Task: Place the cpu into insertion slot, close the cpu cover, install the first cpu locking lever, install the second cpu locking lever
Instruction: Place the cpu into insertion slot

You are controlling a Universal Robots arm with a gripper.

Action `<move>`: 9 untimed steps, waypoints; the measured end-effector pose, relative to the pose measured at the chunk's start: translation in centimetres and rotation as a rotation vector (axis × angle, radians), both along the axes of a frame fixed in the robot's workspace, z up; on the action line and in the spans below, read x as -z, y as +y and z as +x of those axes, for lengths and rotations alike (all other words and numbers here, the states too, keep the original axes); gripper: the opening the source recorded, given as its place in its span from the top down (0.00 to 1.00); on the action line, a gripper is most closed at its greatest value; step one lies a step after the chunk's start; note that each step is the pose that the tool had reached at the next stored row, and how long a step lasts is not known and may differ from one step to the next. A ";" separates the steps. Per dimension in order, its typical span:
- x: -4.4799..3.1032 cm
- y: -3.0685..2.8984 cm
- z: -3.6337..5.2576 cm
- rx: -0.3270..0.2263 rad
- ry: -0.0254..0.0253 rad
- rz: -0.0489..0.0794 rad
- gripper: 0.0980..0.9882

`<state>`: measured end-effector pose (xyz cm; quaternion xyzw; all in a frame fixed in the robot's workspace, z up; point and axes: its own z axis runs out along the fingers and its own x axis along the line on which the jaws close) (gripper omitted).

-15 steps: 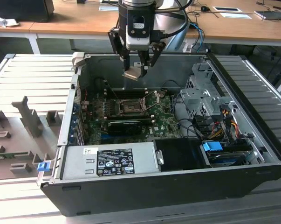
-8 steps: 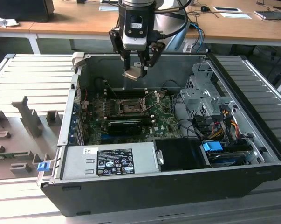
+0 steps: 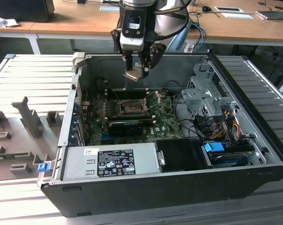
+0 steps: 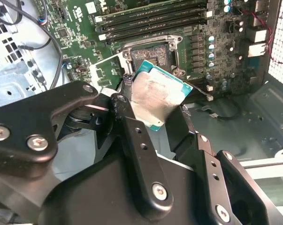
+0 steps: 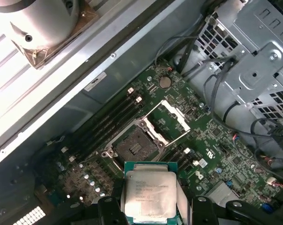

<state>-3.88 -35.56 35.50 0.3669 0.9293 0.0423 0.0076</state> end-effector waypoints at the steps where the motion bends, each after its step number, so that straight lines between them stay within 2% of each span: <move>1: 0.01 0.00 0.00 0.011 0.0001 0.000 0.52; 6: 0.20 0.00 0.00 0.076 0.0000 -0.006 0.52; 9: 0.54 0.00 0.01 0.081 0.0002 -0.007 0.52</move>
